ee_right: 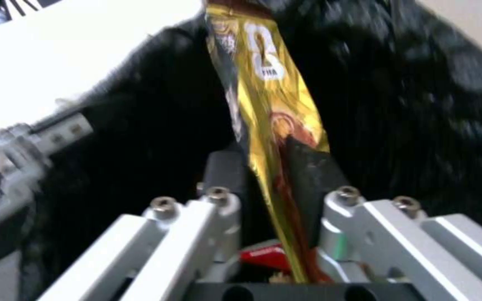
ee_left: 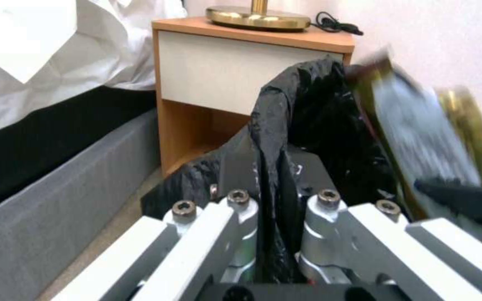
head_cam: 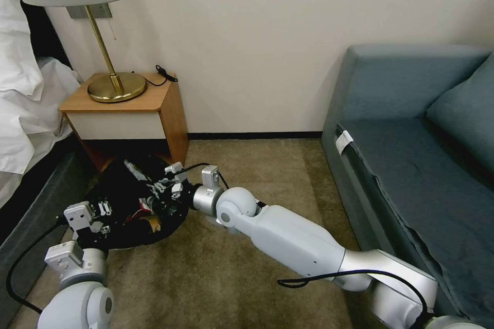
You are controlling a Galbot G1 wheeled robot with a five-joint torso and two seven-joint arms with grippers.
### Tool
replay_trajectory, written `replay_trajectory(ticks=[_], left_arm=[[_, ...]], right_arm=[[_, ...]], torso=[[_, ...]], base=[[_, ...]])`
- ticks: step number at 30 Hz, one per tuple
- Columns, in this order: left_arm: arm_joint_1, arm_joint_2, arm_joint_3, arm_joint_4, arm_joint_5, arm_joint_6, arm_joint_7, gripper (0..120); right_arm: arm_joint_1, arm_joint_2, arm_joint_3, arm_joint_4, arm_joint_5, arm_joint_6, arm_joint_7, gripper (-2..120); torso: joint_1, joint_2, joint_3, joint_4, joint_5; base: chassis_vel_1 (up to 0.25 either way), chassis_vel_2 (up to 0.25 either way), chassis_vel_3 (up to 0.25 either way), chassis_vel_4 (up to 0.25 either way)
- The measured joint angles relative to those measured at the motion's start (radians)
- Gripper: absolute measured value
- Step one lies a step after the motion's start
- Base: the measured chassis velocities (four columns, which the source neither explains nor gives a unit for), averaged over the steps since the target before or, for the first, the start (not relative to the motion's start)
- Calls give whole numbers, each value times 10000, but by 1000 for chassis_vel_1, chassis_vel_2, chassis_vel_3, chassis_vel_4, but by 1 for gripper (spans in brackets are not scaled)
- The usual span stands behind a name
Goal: Pick up the trash bin, then pick up the garbage on the floor and place it into the trash bin.
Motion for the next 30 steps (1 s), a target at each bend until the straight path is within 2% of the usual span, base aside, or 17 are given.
replay_trajectory(ticks=[1,2,8,9,11,14,20,23,25,30], left_arm=[[-6,-13,2,1,0,0,2,5],[-6,-13,2,1,0,0,2,5],[0,-71,21,21,0,-6,2,5],[0,-71,21,21,0,-6,2,5],[14,-77,27,21,-17,-12,-1,5],[23,-78,25,22,-56,-16,-3,5],[95,-54,-5,-39,-381,-20,-11,5],[98,-50,-9,-30,-438,-20,-11,5],[101,-22,-24,45,-779,-19,-54,5],[13,46,-134,312,-2203,188,-484,5]], right_arm=[[-37,-45,-16,-16,-72,0,6,28],[-37,-45,-16,-16,-72,0,6,28],[-145,-139,-6,-18,-227,-1,36,51],[-145,-139,-6,-18,-227,-1,36,51],[-171,-149,4,-49,-300,-1,37,64],[-192,-148,29,-107,-346,1,51,70],[-219,-137,185,-466,-543,91,90,96],[-220,-142,198,-473,-551,98,96,98],[-221,-168,245,-438,-558,102,122,99],[-200,-333,424,78,-549,84,231,100]], torso=[[0,0,0,-1,0],[0,0,0,-1,0],[0,0,0,-1,0],[0,0,0,-1,0],[0,0,0,0,0],[0,0,0,0,1],[0,0,0,-1,1],[0,0,0,0,1],[1,0,0,0,1],[0,0,0,0,0]], base=[[0,0,0,0],[0,0,0,0],[0,0,0,0],[0,0,0,0],[0,0,0,0],[0,0,0,0],[0,0,0,0],[0,0,0,0],[0,0,0,0],[0,0,0,0]])
